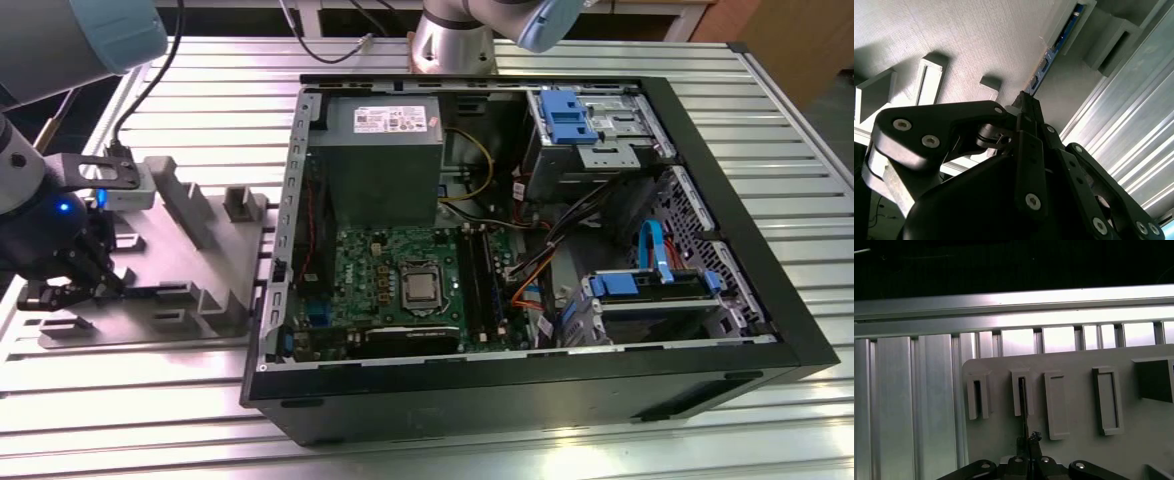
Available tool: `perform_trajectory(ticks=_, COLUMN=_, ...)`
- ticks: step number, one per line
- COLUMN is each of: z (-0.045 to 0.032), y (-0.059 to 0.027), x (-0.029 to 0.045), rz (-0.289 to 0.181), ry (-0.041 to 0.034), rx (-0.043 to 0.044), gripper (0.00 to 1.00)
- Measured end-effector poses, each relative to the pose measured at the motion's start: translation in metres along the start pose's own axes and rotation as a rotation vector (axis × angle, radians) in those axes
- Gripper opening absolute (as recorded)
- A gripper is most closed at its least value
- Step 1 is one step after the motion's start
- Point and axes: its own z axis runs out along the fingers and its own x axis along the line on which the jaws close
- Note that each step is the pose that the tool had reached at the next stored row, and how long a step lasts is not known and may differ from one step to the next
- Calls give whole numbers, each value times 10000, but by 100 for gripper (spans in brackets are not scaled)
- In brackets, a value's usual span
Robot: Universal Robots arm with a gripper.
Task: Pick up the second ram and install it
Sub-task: 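Pick up the second ram and move it above second insertion slot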
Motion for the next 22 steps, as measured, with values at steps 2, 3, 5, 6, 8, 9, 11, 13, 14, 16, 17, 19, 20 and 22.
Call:
perform_trajectory(ticks=2, z=0, y=0, x=0, rz=1, ry=0, rx=1, gripper=11)
perform_trajectory(ticks=3, z=0, y=0, x=0, rz=0, ry=0, rx=1, gripper=11)
perform_trajectory(ticks=5, z=-1, y=-1, x=0, rz=0, ry=0, rx=1, gripper=11)
perform_trajectory(ticks=6, z=-6, y=-1, x=-1, rz=0, ry=-5, rx=5, gripper=11)
perform_trajectory(ticks=8, z=-19, y=-2, x=-2, rz=0, ry=-15, rx=17, gripper=11)
perform_trajectory(ticks=9, z=-35, y=0, x=-2, rz=-2, ry=-9, rx=14, gripper=11)
perform_trajectory(ticks=11, z=-67, y=4, x=-2, rz=-2, ry=-5, rx=20, gripper=11)
perform_trajectory(ticks=13, z=-74, y=5, x=-3, rz=-1, ry=-5, rx=24, gripper=11)
perform_trajectory(ticks=14, z=-75, y=5, x=-3, rz=-7, ry=-5, rx=24, gripper=11)
perform_trajectory(ticks=16, z=-77, y=6, x=-3, rz=-59, ry=-3, rx=21, gripper=11)
perform_trajectory(ticks=17, z=-78, y=6, x=-3, rz=-91, ry=-2, rx=19, gripper=11)
perform_trajectory(ticks=19, z=-79, y=6, x=-3, rz=-141, ry=-2, rx=19, gripper=11)
perform_trajectory(ticks=20, z=-79, y=6, x=-3, rz=-142, ry=-2, rx=19, gripper=11)
perform_trajectory(ticks=22, z=-79, y=6, x=-3, rz=-147, ry=-1, rx=18, gripper=11)
